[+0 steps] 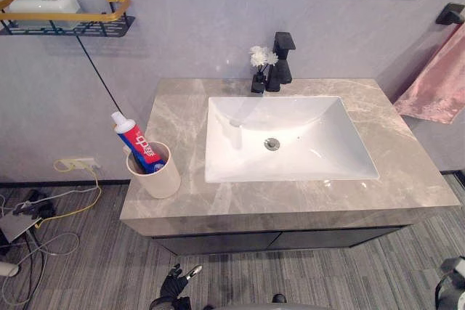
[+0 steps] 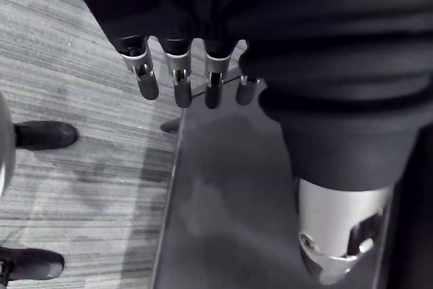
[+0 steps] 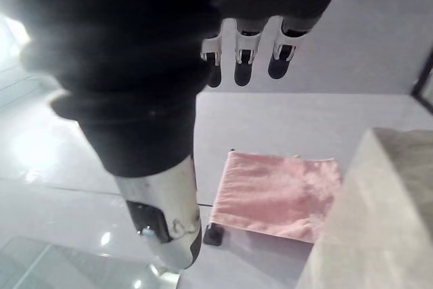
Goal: Organize washtable
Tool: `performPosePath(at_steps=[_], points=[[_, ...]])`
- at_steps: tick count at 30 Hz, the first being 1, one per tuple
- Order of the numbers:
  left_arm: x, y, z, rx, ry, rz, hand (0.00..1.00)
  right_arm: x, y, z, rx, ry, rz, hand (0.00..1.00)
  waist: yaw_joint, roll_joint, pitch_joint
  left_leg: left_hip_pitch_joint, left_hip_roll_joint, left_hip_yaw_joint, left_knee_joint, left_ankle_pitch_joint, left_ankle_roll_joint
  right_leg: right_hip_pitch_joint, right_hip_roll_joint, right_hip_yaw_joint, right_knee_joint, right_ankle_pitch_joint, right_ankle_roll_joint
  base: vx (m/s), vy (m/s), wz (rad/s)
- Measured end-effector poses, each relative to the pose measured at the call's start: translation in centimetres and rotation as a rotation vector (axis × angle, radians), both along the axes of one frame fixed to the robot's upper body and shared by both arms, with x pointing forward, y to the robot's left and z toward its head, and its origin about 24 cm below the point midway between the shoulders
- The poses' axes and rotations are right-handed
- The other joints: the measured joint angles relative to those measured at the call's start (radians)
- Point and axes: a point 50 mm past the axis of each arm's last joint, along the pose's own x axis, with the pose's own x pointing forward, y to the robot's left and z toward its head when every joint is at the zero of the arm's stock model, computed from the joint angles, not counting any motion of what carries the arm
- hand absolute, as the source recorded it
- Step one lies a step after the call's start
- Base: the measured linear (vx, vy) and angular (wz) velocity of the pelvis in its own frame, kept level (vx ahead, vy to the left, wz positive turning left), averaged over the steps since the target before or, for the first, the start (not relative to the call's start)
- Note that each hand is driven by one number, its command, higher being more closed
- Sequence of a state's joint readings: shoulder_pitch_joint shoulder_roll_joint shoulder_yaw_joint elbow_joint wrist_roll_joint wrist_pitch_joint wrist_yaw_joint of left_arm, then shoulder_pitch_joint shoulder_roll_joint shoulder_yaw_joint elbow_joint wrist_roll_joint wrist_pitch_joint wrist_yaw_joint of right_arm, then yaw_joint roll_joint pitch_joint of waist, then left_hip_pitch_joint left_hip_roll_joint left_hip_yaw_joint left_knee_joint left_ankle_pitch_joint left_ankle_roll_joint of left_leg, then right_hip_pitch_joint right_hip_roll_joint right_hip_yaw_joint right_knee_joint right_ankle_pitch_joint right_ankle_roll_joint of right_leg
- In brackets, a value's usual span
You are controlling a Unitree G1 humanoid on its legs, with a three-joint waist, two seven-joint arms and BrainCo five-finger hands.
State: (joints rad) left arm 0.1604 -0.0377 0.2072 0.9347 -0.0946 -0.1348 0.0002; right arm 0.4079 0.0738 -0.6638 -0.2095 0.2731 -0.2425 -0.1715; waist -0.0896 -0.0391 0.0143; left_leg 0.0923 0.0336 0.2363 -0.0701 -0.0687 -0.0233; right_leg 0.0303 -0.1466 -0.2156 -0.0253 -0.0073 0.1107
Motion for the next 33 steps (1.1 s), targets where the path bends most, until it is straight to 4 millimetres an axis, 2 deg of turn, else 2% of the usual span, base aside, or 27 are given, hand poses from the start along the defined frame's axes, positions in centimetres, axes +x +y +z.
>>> performPosePath(at_steps=[2,4,5,7,10,12,15,19,24,26,33], points=[[0.1,-0.3,0.0,-0.015,-0.007,0.012,0.0,0.3,0.7,-1.5,0.061,0.04,0.037,0.0,0.002,0.0,-0.001,0.012,0.004,0.015,-0.001,-0.006,-0.004,0.001,0.002,0.003,0.006,-0.001,-0.001,-0.01,-0.019,-0.22],[0.3,-0.8,0.1,-0.025,-0.017,0.008,0.0,0.4,2.5,-4.9,0.205,0.124,0.09,0.0,0.009,0.002,-0.003,0.026,0.007,0.029,0.001,-0.007,-0.004,0.005,0.004,0.002,0.014,-0.002,-0.001,0.02,-0.019,-0.19],[0.3,-0.9,0.1,-0.027,-0.018,0.005,0.0,0.4,3.1,-6.0,0.248,0.154,0.103,0.0,0.012,0.003,-0.003,0.03,0.007,0.033,0.001,-0.007,-0.005,0.009,0.004,0.002,0.014,-0.002,-0.001,0.02,-0.013,-0.12],[0.5,-1.3,0.1,-0.034,-0.021,-0.014,0.0,0.0,5.4,-10.0,0.405,0.287,0.18,0.0,0.024,0.007,-0.005,0.044,0.007,0.04,0.0,-0.01,-0.008,0.019,0.004,0.0,0.016,-0.004,-0.001,0.01,-0.007,-0.02],[0.6,-1.3,0.2,-0.034,-0.024,-0.022,0.0,-0.9,7.7,-13.2,0.532,0.426,0.28,0.0,0.042,0.015,-0.006,0.045,0.007,0.04,0.0,-0.01,-0.009,0.019,0.003,-0.003,0.021,-0.008,-0.004,0.0,-0.005,0.01],[0.7,-1.4,0.2,-0.033,-0.026,-0.03,0.0,-1.8,8.1,-14.3,0.579,0.473,0.298,0.0,0.051,0.018,-0.007,0.045,0.007,0.038,0.0,-0.01,-0.009,0.02,0.003,-0.005,0.021,-0.011,-0.006,-0.02,-0.034,0.03],[0.4,-1.4,0.0,-0.034,-0.011,-0.036,0.0,-2.6,8.4,-15.1,0.617,0.506,0.314,0.0,0.049,0.023,-0.01,0.046,0.007,0.029,0.001,-0.009,-0.009,0.025,0.003,-0.013,0.021,-0.014,-0.005,-0.02,-0.035,0.06],[0.4,-1.3,-0.1,-0.021,0.002,-0.085,0.0,-4.1,9.2,-16.7,0.687,0.582,0.321,0.0,0.054,0.019,-0.01,0.049,0.006,0.005,0.001,-0.005,-0.012,0.04,0.003,-0.033,0.017,-0.016,-0.004,-0.02,-0.038,0.16],[0.4,-1.0,-0.2,-0.008,0.019,-0.119,0.0,-5.0,10.3,-18.4,0.774,0.667,0.335,0.0,0.05,0.014,-0.007,0.045,-0.001,-0.034,0.0,0.001,-0.008,0.053,0.005,-0.06,0.002,-0.015,-0.003,-0.02,-0.038,0.15],[0.3,-0.6,-0.3,0.002,0.023,-0.121,0.0,-5.2,10.6,-18.9,0.799,0.69,0.343,0.0,0.051,0.01,-0.006,0.045,-0.001,-0.045,0.0,0.003,-0.008,0.053,0.005,-0.071,-0.003,-0.015,-0.003,-0.01,-0.033,0.19],[0.2,0.0,-0.4,0.024,0.039,-0.137,0.0,-3.3,11.5,-19.6,0.822,0.707,0.397,0.0,0.051,0.003,0.003,0.034,-0.013,-0.089,0.001,0.005,-0.008,0.074,0.005,-0.112,-0.025,-0.014,-0.003,0.0,-0.021,0.17]])
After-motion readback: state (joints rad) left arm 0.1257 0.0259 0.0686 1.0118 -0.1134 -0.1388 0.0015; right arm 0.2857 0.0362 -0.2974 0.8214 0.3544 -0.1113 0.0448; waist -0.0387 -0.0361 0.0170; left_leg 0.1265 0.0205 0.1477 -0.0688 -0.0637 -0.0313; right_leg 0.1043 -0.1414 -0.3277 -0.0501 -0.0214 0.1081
